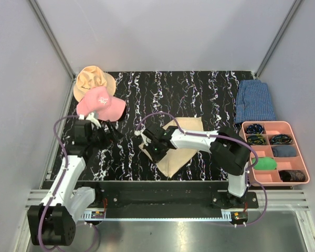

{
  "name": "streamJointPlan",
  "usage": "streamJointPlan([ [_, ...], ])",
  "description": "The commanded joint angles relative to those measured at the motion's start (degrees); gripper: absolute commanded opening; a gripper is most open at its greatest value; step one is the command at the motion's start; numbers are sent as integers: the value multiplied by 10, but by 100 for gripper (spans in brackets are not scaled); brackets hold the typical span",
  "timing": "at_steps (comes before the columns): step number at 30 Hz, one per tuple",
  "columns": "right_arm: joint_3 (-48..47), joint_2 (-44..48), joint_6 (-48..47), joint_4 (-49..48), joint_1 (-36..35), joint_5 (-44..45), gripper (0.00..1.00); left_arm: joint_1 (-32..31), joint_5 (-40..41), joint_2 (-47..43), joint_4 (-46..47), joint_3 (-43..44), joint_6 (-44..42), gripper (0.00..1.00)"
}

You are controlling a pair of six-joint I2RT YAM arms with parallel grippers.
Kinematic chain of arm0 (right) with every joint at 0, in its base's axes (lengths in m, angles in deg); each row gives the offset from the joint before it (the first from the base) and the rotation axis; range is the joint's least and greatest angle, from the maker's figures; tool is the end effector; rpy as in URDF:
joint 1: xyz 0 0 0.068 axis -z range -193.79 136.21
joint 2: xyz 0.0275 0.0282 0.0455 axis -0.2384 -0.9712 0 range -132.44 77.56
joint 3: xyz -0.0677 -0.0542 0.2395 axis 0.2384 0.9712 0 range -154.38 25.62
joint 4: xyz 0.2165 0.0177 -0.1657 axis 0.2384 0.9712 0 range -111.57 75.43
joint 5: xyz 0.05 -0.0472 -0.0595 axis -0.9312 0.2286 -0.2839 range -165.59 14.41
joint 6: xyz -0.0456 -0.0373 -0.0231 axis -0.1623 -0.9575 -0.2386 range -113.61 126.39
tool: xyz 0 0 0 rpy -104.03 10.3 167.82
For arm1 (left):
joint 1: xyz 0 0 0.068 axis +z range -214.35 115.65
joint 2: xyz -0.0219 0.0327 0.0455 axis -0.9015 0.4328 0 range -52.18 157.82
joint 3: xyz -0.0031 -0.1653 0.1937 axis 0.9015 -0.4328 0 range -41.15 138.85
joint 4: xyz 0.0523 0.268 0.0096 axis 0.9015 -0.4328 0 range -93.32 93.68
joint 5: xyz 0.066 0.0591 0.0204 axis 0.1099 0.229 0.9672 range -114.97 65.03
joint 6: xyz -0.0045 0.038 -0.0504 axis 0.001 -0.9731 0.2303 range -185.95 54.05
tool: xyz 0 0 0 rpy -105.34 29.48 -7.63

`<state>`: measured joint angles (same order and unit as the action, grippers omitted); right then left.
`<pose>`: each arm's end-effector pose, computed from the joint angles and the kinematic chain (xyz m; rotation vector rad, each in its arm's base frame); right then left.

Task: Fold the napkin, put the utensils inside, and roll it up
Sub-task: Roll the napkin with the utensil

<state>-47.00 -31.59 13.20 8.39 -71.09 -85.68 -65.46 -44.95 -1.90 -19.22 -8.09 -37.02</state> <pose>0.2044 0.3342 0.1284 -1.2581 2.5461 0.5260 0.2181 -0.0208 0.2060 -0.3703 2.2796 -0.6690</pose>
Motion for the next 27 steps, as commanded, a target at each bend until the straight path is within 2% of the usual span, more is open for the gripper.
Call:
streamJointPlan([
  [1,13,38,16,-49,12,-80,0,-5,-30,-14,58,-65,67,94],
  [5,38,54,29,-84,32,-112,0,-7,-47,-13,122,-125,109,96],
  [8,44,53,28,-83,37,-97,0,-14,-59,3,178,-146,135,96],
  [17,23,82,-19,4,37,-26,0,-78,-14,57,203,-108,132,96],
  [27,24,66,-36,46,31,-34,0,-128,16,152,232,-79,122,96],
])
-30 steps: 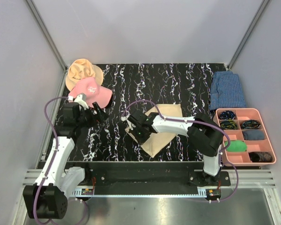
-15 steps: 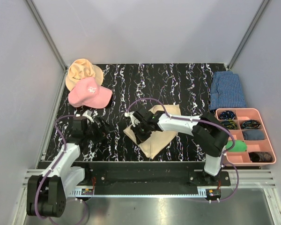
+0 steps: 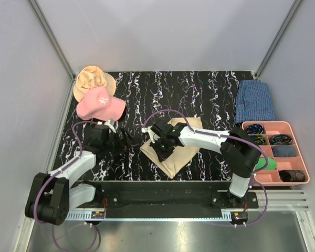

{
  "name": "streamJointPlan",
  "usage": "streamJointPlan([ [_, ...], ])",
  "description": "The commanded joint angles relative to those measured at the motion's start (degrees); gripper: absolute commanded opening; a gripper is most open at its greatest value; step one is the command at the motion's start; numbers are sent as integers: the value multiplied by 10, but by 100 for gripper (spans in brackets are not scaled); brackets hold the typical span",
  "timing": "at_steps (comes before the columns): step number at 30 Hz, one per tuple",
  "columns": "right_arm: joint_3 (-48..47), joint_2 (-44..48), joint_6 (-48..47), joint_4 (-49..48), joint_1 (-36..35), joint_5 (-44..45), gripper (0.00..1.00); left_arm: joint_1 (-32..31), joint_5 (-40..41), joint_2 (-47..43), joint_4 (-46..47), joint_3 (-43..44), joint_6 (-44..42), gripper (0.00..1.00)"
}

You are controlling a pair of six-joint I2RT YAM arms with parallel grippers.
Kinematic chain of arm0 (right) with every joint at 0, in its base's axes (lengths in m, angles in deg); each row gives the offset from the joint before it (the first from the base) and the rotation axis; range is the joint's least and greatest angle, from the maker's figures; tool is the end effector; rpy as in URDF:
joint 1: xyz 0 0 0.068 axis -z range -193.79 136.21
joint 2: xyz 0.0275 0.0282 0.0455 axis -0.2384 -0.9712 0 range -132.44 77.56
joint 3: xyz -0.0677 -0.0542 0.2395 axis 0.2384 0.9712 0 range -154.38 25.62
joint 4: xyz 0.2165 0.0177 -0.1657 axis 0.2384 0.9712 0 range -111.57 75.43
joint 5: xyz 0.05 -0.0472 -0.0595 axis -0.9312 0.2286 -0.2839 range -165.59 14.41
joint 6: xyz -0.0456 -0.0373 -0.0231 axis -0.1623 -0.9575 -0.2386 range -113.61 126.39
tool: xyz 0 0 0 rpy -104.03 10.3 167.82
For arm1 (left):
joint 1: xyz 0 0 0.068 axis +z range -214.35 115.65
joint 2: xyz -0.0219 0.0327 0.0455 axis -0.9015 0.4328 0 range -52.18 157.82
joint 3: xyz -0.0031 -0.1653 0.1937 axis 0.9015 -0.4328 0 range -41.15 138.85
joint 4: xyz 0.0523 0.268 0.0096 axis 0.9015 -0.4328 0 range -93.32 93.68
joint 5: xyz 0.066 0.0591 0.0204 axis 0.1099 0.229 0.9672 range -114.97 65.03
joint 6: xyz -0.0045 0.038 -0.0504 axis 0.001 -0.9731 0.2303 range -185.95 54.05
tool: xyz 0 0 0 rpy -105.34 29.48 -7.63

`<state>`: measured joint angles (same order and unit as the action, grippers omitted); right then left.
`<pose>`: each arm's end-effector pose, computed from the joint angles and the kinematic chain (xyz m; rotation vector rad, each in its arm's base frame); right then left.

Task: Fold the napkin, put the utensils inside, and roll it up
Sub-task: Roll the napkin with the utensil

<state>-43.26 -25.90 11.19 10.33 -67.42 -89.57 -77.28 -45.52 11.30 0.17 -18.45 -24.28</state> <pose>0.2108 0.3061 0.1442 -1.2407 2.5580 0.5928 0.2205 -0.0681 0.1267 -0.4268 2.4206 -0.8686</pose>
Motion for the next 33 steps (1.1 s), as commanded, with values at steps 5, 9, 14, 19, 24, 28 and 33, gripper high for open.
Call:
streamJointPlan([
  [5,0,11,-15,33,-10,11,0,-26,14,65,72,28,-5,94],
  [9,2,11,-9,33,-11,15,1,-41,-9,95,105,28,2,87],
  [14,2,2,6,17,-11,18,6,-60,-31,133,151,26,11,79],
  [19,8,-2,16,-3,-11,18,6,-70,-47,169,168,26,8,65],
  [24,16,-2,18,-9,-11,29,6,-77,-59,190,177,21,8,54],
  [28,18,0,21,-11,-11,41,7,-83,-59,193,170,17,4,47],
  [33,13,3,27,-11,-11,58,12,-93,-64,197,167,19,8,36],
])
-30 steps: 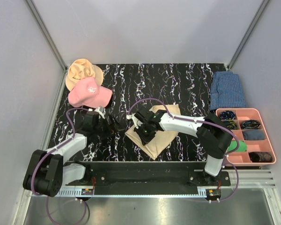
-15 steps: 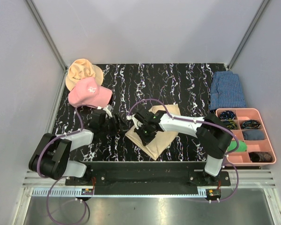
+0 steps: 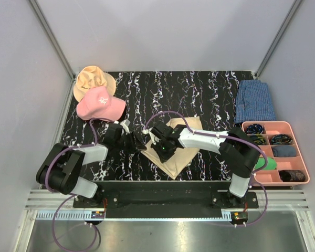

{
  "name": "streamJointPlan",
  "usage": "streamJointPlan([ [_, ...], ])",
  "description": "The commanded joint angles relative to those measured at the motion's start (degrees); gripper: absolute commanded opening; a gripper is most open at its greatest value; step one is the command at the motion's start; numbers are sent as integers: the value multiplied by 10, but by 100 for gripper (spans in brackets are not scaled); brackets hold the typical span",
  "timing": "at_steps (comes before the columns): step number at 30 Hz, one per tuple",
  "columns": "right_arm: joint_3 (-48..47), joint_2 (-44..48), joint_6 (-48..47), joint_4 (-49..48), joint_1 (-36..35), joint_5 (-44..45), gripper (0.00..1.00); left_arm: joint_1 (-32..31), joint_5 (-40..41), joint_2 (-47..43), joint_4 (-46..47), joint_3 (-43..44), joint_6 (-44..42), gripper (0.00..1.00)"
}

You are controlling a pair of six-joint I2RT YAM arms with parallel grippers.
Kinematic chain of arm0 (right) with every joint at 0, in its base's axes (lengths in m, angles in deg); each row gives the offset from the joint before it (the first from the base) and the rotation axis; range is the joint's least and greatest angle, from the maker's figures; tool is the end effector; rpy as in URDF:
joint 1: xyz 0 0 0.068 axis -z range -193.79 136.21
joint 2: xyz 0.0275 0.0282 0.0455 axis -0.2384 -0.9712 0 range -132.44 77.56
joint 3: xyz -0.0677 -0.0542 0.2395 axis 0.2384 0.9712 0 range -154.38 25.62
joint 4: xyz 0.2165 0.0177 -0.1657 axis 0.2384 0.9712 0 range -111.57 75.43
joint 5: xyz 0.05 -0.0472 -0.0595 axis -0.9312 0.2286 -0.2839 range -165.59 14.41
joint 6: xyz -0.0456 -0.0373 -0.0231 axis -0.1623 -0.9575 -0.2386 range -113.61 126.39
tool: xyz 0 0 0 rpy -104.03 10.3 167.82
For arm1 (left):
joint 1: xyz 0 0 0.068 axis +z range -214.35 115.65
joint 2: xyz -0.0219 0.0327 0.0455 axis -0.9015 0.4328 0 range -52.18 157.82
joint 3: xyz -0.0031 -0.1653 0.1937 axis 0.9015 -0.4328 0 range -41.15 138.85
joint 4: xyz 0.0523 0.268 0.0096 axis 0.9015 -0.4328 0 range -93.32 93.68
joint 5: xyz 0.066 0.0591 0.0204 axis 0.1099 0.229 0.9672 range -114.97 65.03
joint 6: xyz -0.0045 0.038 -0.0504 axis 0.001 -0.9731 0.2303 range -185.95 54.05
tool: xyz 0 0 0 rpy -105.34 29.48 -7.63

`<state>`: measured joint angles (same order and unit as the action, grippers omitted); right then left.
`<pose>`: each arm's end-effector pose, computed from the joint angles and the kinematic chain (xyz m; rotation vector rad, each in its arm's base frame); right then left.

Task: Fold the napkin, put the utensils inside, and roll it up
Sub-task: Roll the napkin with the utensil

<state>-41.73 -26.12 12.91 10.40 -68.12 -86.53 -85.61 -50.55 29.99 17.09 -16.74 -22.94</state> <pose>0.2059 0.3028 0.1345 -1.2095 2.5992 0.5148 0.2337 -0.1134 0.0882 -0.2368 2.4970 -1.0389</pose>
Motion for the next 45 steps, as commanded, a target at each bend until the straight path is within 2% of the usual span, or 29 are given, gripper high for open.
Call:
streamJointPlan([
  [1,-3,7,11,-13,-4,31,15,-11,-17,11,-1,2,-5,34],
  [3,-8,8,15,-12,-4,40,22,-11,-29,12,-2,7,0,24],
  [6,-18,22,26,-15,-5,53,41,-11,-39,8,-13,19,4,8],
  [8,-17,41,42,-31,-7,61,59,-11,-41,1,-20,30,6,4],
  [9,-14,48,50,-42,-15,75,62,-11,-41,-2,-31,35,8,1],
  [12,-2,65,60,-85,-42,127,73,-11,-41,-8,-51,53,11,0],
  [18,11,49,76,-153,-97,243,75,-10,-54,-16,-69,74,28,0],
  [24,12,11,104,-165,-136,383,75,-7,-61,-22,-79,83,32,0],
  [38,-7,-59,132,-147,-193,523,72,4,-66,-30,-85,82,36,0],
  [45,20,-43,183,-100,-202,569,66,22,-69,-32,-90,82,31,0],
])
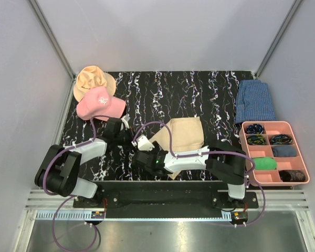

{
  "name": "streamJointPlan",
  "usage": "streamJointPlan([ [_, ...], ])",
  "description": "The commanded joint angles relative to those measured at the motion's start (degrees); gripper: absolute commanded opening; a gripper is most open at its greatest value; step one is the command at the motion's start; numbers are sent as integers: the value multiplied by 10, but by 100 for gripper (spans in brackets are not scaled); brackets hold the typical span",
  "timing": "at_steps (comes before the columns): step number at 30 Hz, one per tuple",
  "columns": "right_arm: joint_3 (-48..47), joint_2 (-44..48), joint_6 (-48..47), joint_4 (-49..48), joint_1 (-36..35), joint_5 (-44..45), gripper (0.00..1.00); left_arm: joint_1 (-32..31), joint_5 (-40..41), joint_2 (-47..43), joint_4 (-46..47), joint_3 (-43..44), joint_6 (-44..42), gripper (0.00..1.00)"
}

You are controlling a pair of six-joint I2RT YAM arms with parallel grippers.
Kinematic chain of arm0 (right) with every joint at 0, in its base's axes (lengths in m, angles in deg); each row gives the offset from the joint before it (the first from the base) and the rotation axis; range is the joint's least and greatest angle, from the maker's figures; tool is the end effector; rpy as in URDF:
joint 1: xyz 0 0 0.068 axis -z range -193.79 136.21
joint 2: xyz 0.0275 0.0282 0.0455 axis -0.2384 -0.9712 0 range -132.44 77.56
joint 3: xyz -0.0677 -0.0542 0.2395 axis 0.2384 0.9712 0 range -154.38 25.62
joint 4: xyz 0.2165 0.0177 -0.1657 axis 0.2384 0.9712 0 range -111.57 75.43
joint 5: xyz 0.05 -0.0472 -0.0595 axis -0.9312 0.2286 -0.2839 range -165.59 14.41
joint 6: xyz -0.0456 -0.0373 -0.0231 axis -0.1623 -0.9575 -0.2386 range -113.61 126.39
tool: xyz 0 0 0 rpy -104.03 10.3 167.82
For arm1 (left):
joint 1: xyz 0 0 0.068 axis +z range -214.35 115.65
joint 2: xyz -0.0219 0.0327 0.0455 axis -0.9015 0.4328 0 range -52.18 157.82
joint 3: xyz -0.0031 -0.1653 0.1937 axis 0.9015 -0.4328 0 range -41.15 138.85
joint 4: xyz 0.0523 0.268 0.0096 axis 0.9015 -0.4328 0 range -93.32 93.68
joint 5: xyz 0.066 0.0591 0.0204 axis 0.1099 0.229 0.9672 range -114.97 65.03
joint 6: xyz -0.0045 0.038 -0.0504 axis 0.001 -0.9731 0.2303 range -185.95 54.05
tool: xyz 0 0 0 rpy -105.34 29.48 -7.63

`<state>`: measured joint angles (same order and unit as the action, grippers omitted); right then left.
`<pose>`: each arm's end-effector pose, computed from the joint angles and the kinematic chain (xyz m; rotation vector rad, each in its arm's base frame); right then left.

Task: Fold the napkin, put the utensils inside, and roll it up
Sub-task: Roll the napkin with the utensil

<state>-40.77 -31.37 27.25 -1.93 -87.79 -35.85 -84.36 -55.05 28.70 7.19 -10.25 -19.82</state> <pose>0.1351 0.3585 0.1171 -0.8495 2.1620 -0.1437 0.2478 -0.1161 0.1128 -0.3098 2.5462 -1.1299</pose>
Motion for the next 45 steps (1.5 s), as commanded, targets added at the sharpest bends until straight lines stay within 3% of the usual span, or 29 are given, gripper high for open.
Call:
streamJointPlan([
  [1,18,15,39,23,-10,64,66,10,-24,-19,9,18,-1,0],
  [6,24,15,33,28,-26,79,63,14,-27,-13,7,22,-4,0],
  [13,19,19,28,31,-53,97,51,17,-23,-12,7,22,-6,0],
  [22,7,-8,12,30,-55,56,10,18,-25,-7,3,27,-14,1],
  [24,5,-7,0,25,-54,32,1,18,-23,-10,-1,28,-22,14],
  [25,6,-3,-4,22,-54,19,0,20,-22,-10,-3,30,-25,27],
  [28,9,17,-24,8,-48,-63,0,39,-15,-20,-21,31,-43,51],
  [31,6,34,-37,8,-27,-146,0,73,9,-44,-51,27,-62,64],
  [38,-11,61,-39,10,49,-333,0,83,126,-144,-108,-14,-97,84],
  [45,-19,62,-40,8,139,-521,0,81,156,-214,-124,-46,-117,87],
])
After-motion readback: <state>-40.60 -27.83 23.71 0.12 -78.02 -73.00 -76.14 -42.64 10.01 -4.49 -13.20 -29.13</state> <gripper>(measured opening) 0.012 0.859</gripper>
